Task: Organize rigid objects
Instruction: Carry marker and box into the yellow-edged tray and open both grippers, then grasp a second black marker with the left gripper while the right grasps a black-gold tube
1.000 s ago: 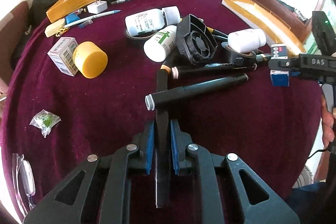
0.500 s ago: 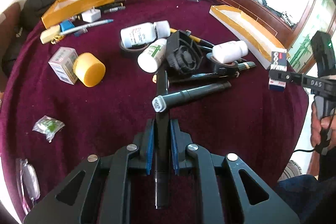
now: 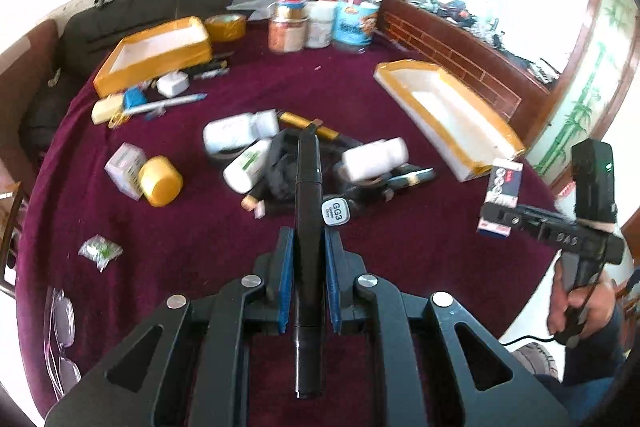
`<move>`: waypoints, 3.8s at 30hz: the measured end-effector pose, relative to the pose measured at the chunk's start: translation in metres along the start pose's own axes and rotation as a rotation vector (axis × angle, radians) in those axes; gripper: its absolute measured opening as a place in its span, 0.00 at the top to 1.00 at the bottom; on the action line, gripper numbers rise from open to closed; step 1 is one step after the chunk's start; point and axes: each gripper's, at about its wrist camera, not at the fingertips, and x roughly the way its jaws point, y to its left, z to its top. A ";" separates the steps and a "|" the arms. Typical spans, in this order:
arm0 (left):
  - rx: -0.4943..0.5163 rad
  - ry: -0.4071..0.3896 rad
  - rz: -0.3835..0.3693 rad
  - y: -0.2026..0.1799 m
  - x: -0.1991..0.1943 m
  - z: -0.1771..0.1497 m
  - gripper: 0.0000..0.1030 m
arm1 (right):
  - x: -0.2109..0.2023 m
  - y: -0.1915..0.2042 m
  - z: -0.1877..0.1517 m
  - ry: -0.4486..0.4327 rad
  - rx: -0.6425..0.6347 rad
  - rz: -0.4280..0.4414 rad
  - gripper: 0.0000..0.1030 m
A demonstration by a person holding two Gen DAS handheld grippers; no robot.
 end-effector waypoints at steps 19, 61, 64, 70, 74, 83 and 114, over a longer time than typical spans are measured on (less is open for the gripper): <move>0.126 0.008 -0.136 -0.129 0.061 0.121 0.88 | -0.046 -0.053 0.117 -0.090 -0.023 -0.137 0.63; -0.169 0.220 -0.055 -0.175 0.302 0.212 0.73 | 0.094 -0.187 0.259 0.197 0.108 -0.206 0.60; -0.171 0.210 -0.062 -0.177 0.288 0.211 0.66 | 0.070 -0.180 0.253 0.146 0.115 -0.211 0.60; -0.129 0.184 -0.066 -0.180 0.239 0.196 0.66 | 0.005 -0.136 0.215 -0.013 0.072 -0.178 0.56; -0.077 0.171 -0.084 -0.174 0.192 0.170 0.66 | -0.028 -0.099 0.177 -0.109 0.036 -0.143 0.42; 0.010 0.046 -0.080 -0.126 0.077 0.095 0.48 | -0.026 -0.019 0.099 -0.071 -0.033 -0.017 0.42; 0.038 0.239 0.058 -0.034 0.085 -0.036 0.87 | 0.104 0.011 0.076 0.228 -0.123 -0.086 0.42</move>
